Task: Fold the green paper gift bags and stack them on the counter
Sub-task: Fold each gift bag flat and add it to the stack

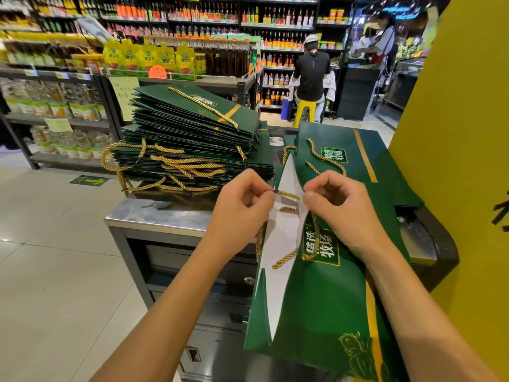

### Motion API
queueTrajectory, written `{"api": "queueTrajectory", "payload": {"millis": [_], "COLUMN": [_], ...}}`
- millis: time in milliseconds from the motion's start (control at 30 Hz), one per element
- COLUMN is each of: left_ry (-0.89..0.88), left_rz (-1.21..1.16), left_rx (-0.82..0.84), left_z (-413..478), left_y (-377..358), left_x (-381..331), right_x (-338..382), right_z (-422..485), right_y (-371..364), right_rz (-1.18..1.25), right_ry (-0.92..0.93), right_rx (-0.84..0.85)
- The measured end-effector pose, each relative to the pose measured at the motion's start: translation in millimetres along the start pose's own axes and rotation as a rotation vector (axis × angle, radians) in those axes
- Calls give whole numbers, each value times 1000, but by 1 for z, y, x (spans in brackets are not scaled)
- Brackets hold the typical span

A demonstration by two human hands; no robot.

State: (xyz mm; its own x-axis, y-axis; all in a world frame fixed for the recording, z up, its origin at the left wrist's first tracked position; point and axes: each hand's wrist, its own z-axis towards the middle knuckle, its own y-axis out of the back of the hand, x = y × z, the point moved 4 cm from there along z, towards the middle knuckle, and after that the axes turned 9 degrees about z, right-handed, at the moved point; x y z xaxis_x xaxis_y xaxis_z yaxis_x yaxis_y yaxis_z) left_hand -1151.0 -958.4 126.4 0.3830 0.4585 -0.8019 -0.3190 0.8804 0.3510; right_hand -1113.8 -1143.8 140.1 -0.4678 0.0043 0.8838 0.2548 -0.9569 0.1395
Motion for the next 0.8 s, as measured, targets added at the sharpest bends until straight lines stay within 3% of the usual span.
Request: {"api": "queueTrajectory", "payload": {"millis": [100,233,467,633,800], "left_ry": [71,179,277,146,229], "left_rz": [-14,144,-285,-114,-92], "left_rx": [0,106,196,315,282], "left_z": [3,7,6,8,10], "left_y": [7,-3,5,4,4], "left_x": [2,10,11,10,11], "right_x": [1,0,-10,-12,-11], "right_z": [0,-1,-1,0,-1], "right_y": [-1,-4,-15,-11,-14], "right_rz": [-10,-52,-460,-493,-645], "right_ry": [8,20,167,220,236], "right_rx": [4,23,133,114,185]}}
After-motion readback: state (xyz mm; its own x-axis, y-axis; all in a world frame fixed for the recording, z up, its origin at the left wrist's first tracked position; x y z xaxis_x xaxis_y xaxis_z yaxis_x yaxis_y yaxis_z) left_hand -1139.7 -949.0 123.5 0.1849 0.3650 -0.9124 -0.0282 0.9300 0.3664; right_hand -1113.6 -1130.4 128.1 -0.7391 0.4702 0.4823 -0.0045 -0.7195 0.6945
